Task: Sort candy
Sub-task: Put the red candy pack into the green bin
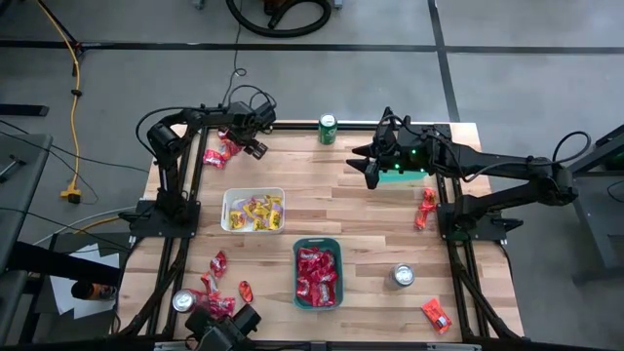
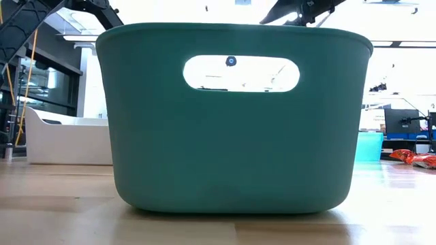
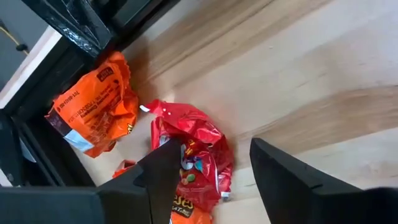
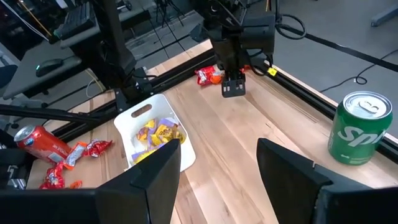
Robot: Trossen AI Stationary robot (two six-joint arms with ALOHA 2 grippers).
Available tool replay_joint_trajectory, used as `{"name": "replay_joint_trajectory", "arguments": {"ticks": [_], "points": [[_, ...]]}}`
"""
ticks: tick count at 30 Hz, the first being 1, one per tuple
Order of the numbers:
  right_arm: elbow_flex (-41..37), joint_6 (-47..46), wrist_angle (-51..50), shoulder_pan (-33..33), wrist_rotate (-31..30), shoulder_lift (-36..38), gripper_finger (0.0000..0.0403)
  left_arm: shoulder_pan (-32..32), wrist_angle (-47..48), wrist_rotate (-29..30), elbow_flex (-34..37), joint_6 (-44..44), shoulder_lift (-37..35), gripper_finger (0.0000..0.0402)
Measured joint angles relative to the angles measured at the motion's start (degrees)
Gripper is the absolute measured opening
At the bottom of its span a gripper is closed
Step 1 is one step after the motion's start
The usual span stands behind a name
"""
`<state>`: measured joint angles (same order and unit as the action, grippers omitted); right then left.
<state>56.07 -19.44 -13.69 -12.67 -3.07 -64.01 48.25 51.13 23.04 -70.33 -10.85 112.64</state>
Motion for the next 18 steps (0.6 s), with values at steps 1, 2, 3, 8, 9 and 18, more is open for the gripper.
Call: {"name": "replay_joint_trajectory", "arguments": {"ticks": [1,2,3,8,9,18], "points": [[0.00,0.00,-0.21,0.00,0.00,0.00,0.0206,0.03,-0.08,-0.13,0.02,0.27,0.00,0.0184],[0.00,0.00,-0.33,0.00,0.00,0.00,0.0206,0.04,-0.31,-0.41,0.05,0.48,0.00,0.0182],[0.00,0.00,-0.31,0.00,0.00,0.00,0.0206,0.05,-0.70,-0.89,0.07,0.93,0.00,0.0178],[0.00,-0.02,-0.29,0.02,0.02,0.00,0.0206,-0.02,-0.19,-4.67,-0.33,3.45,-0.11,0.0095],[0.00,-0.02,-0.29,0.00,0.02,0.00,0.0206,-0.11,-0.09,-5.61,-0.41,4.25,-0.52,0.0064],[0.00,0.22,-0.27,0.00,0.02,0.00,0.0206,-0.64,-7.74,-18.18,-0.52,7.05,-17.45,0.0004]]}}
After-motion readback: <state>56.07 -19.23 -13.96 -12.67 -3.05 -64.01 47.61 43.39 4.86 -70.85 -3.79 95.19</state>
